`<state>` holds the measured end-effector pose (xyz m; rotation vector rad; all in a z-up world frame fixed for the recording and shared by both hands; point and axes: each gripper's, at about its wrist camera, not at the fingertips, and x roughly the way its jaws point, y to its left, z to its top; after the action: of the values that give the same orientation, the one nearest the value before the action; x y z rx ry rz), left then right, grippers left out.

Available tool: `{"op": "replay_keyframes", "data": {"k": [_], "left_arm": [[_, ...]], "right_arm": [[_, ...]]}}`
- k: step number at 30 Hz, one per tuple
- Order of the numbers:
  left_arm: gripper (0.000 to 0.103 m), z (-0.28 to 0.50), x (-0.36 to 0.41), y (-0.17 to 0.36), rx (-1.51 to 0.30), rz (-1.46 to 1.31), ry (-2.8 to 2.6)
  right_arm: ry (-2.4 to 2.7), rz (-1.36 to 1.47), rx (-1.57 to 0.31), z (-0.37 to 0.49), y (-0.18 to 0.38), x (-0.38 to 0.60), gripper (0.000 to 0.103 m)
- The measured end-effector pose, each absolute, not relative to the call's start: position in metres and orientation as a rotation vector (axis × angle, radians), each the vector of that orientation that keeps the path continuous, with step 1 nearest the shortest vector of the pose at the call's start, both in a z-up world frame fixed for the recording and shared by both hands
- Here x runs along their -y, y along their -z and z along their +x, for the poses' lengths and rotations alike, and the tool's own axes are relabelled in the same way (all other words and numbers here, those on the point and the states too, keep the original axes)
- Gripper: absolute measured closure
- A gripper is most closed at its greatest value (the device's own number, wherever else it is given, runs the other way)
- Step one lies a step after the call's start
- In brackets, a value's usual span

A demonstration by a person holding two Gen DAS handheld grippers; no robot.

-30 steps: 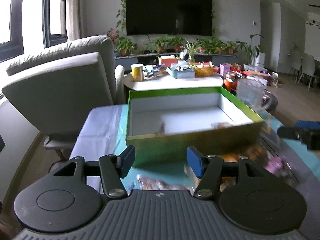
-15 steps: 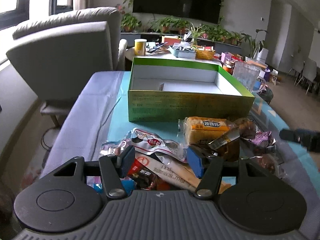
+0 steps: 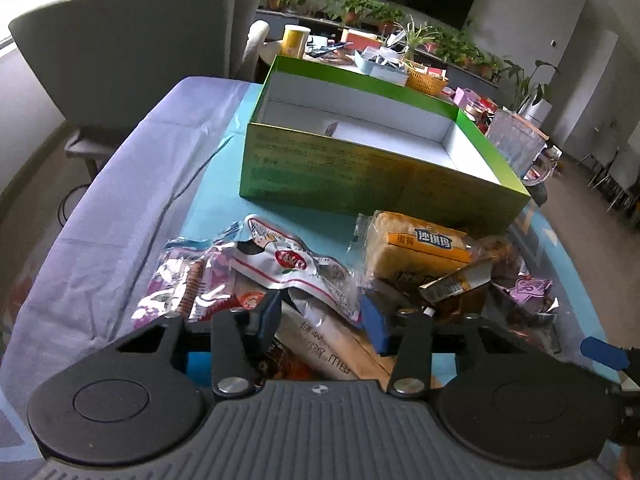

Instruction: Organize snacks

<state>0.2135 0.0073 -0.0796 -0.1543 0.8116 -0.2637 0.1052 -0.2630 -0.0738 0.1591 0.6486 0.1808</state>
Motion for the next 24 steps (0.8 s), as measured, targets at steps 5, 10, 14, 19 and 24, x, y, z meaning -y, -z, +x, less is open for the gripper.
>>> {"op": "replay_keyframes", "data": {"k": [5, 10, 14, 19, 24], "left_arm": [[0.061, 0.215, -0.002, 0.081, -0.802, -0.133, 0.249], [0.056, 0.222, -0.005, 0.084, -0.806, -0.175, 0.224], [0.057, 0.229, -0.003, 0.086, -0.799, -0.169, 0.201], [0.095, 0.229, -0.007, 0.084, -0.755, -0.199, 0.247], [0.100, 0.207, -0.002, 0.070, -0.684, -0.148, 0.304]], "right_arm": [[-0.206, 0.135, -0.679, 0.110, 0.083, 0.251, 0.018], [-0.226, 0.118, -0.709, 0.114, 0.092, 0.242, 0.018], [-0.219, 0.085, -0.704, 0.119, 0.095, 0.236, 0.018], [-0.188, -0.025, -0.714, 0.123, 0.096, 0.226, 0.019], [-0.201, 0.012, -0.697, 0.119, 0.092, 0.234, 0.039]]}}
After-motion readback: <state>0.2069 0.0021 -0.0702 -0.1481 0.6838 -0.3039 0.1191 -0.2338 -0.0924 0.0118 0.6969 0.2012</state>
